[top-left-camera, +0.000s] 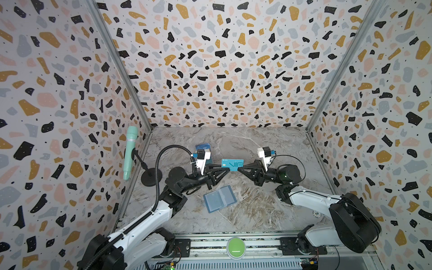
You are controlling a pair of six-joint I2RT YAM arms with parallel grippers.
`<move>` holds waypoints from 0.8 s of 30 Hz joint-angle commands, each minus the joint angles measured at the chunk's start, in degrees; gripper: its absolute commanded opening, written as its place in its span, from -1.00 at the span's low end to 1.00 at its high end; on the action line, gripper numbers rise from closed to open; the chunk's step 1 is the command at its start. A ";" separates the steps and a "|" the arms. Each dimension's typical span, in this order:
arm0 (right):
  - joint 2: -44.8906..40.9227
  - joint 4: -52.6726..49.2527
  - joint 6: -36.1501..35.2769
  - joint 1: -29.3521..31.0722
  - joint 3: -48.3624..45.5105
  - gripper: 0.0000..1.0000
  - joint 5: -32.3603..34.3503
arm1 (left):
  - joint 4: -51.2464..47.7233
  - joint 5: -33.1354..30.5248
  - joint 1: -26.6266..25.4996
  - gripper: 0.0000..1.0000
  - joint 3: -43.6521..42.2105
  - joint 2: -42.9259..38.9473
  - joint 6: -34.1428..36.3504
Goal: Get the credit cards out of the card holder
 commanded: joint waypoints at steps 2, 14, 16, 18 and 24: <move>-8.00 -16.22 -7.11 -3.97 2.28 -1.00 -5.03 | -25.83 -3.53 0.11 0.14 9.97 -2.47 18.61; -19.07 -77.90 -42.53 -5.34 12.17 -1.00 -5.03 | -56.64 6.86 0.11 0.22 27.61 6.89 45.91; -18.74 -80.01 -43.89 -5.29 12.53 -1.00 -5.90 | -60.24 8.05 0.11 0.20 29.47 8.94 49.68; -17.95 -81.53 -45.21 -5.03 12.89 -1.00 -6.79 | -64.40 8.24 0.07 0.18 31.51 10.95 53.16; -14.70 -83.71 -48.31 -2.61 14.93 -1.00 -8.06 | -71.77 9.57 0.12 0.11 34.69 14.64 58.90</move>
